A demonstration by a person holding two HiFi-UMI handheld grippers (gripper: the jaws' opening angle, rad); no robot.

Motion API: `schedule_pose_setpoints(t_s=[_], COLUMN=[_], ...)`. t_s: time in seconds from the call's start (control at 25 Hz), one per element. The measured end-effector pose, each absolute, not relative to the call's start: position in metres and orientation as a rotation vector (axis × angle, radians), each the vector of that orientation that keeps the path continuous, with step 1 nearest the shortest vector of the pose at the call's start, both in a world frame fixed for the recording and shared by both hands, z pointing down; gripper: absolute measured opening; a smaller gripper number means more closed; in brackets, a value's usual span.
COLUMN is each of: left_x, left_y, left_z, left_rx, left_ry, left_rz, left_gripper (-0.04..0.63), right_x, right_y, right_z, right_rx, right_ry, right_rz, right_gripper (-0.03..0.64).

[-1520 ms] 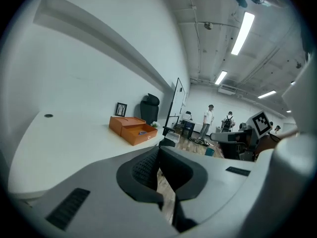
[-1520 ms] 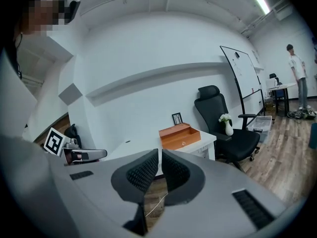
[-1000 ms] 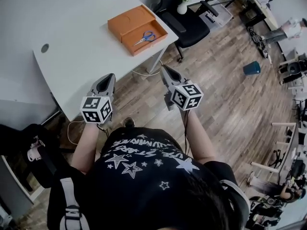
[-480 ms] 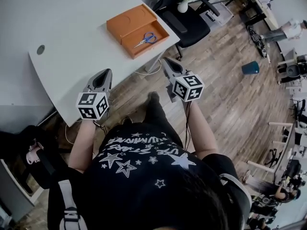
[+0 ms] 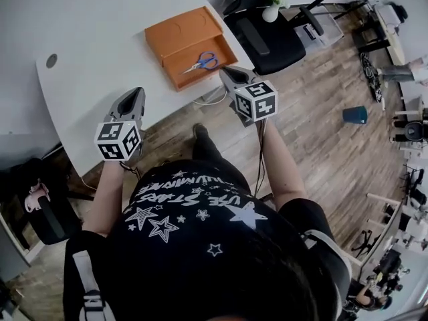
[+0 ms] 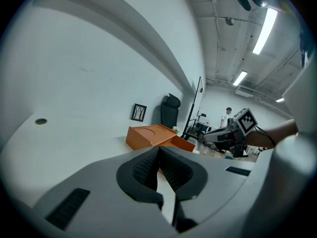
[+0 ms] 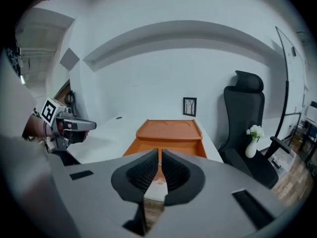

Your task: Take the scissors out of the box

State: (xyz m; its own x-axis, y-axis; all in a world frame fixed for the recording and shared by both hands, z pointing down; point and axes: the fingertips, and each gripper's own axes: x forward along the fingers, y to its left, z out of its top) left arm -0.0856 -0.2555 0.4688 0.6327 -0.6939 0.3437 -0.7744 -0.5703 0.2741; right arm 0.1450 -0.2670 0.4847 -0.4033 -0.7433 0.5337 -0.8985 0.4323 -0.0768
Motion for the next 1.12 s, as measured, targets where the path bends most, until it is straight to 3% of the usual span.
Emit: schedule_pose_setpoints(t_s=[0.64, 0.76, 1.12], left_x=[-0.025, -0.027, -0.020], left_y=[-0.324, -0.325, -0.331], left_z=[0.480, 0.479, 0.481], left_rx=[2.234, 2.203, 2.126], left_ry=[-1.442, -1.485, -1.565], left_rz=[0.298, 0.278, 0.253], left_gripper=[0.018, 0.018, 0.018], right_x=[0.188, 0.179, 0.174], right_y=[-0.370, -0.366, -0.361], right_z=[0.521, 0.528, 0.554], right_rx=[0.672, 0.528, 0.159], right_ry=[-2.230, -2.217, -2.064], right_rz=[0.279, 0.243, 0.025], right_gripper=[0.057, 0.155, 0.186])
